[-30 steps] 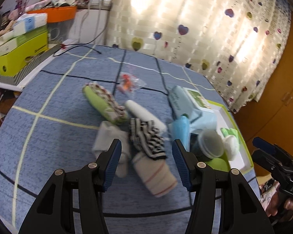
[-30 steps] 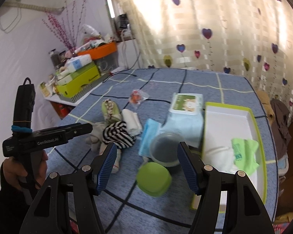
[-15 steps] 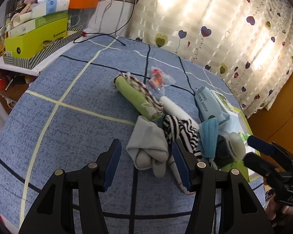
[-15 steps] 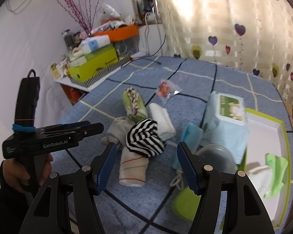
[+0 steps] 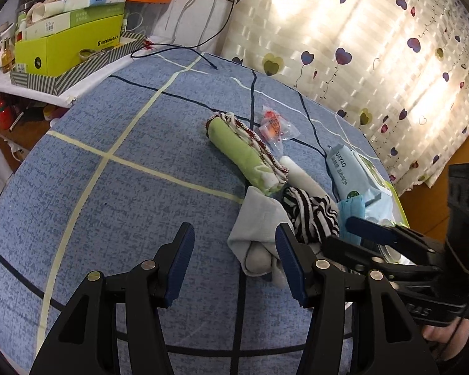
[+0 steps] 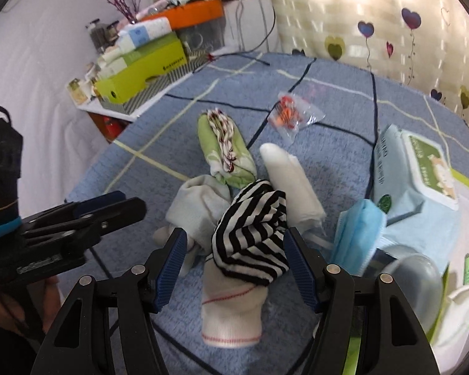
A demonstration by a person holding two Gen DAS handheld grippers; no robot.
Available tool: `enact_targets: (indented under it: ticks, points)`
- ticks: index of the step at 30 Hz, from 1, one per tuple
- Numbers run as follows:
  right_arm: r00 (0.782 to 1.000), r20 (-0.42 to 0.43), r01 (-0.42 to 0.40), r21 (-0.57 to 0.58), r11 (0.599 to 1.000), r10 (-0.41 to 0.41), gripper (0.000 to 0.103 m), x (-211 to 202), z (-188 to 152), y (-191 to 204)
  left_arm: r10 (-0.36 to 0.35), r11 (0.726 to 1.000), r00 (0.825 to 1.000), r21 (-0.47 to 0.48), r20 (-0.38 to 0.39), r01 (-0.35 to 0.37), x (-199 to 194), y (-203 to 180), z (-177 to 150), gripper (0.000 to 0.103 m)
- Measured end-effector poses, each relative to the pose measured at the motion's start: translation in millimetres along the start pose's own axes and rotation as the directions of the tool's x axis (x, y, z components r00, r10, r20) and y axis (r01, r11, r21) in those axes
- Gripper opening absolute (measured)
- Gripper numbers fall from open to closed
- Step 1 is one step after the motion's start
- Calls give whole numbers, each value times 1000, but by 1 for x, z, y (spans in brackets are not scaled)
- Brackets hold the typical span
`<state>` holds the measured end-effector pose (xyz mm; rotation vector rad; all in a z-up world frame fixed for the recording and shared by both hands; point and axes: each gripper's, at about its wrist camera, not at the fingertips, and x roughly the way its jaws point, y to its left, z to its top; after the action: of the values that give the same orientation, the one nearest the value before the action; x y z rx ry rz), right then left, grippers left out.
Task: Organize soft objects
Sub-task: 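Grasp the striped sock with the right gripper while the left gripper grasps the grey sock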
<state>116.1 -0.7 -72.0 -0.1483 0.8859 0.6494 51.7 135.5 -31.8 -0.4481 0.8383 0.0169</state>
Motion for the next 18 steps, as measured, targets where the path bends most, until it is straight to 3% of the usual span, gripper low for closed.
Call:
enact_targets:
  ticks: [4,7,9,18]
  points:
    - [999,-28,23,21,1000,-23,31,12,1,-5,-14,1000,1000,0,-7,14,4,1,1,55]
    - [999,-28,36,30,999,-35,14,12,0,-10,-27,1000,1000,5,-14,27,8,0,1,55]
    - [999,-19,40,32,999,-39,8,9,0,-13,-32,999,999,8,-20,32,10,-2,1,55]
    - [995,101,9,36,999,-13,7,-37,4,-18,-52,997,998,47,-44,54,23,-18,1,55]
